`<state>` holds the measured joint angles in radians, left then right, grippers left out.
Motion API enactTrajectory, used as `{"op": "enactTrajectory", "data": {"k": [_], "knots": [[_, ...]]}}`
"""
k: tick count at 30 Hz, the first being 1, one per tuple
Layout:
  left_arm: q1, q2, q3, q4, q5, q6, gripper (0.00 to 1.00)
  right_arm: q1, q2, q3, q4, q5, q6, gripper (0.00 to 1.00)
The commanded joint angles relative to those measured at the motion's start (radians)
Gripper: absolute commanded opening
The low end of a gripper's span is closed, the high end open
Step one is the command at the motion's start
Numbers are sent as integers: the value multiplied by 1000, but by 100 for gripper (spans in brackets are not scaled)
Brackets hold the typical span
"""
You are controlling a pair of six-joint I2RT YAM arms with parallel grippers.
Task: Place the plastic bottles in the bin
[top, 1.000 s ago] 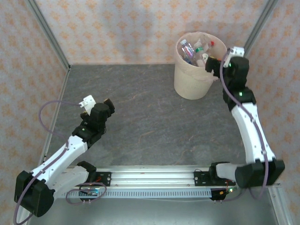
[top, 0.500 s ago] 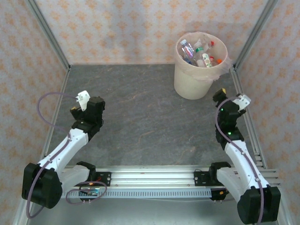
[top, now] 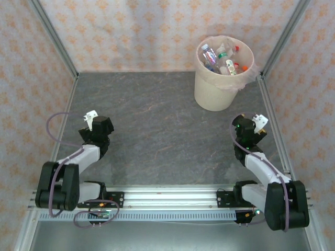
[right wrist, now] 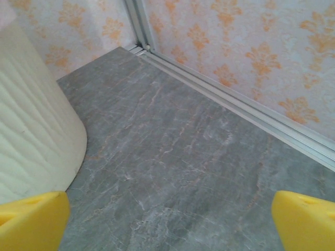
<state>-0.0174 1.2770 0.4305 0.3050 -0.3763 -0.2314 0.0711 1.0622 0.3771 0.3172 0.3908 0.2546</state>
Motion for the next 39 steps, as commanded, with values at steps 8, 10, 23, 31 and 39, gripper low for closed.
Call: {"op": "enactTrajectory", "data": {"k": [8, 10, 23, 31, 39], "knots": [[-7, 206, -58, 525, 252, 209, 100, -3, 186, 13, 214, -164, -146, 99], [-31, 217, -39, 502, 131, 190, 100, -3, 227, 15, 259, -193, -185, 99], [-75, 216, -26, 476, 22, 188, 100, -11, 480, -140, 848, -364, -346, 99], [-74, 215, -26, 475, 24, 188, 100, -51, 460, 23, 496, -313, -276, 99], [-74, 216, -26, 476, 23, 188, 100, -51, 460, 23, 498, -332, -284, 99]]}}
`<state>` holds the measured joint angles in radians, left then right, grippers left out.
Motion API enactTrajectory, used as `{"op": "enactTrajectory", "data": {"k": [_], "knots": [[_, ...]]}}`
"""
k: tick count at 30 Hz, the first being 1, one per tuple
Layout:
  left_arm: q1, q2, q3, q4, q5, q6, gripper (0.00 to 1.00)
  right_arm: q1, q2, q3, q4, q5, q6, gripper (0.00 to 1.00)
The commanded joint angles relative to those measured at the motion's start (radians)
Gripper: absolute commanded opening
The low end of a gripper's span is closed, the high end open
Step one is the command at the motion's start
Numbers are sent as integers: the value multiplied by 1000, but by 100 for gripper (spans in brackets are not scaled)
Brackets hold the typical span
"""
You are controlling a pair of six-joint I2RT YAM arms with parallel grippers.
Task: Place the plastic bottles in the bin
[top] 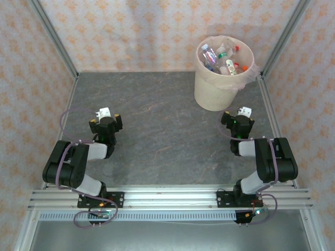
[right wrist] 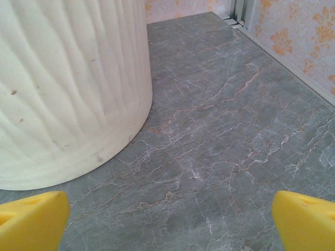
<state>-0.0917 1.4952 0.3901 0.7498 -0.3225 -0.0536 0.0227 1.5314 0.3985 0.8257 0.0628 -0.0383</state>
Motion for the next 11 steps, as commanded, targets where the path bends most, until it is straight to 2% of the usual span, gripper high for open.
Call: {"op": "enactTrajectory", "data": {"k": [1, 11], "knots": [[1, -3, 15, 31, -32, 10, 100, -3, -7, 3, -13, -9, 7, 99], [0, -3, 15, 31, -31, 10, 100, -3, -8, 6, -16, -13, 5, 99]]}}
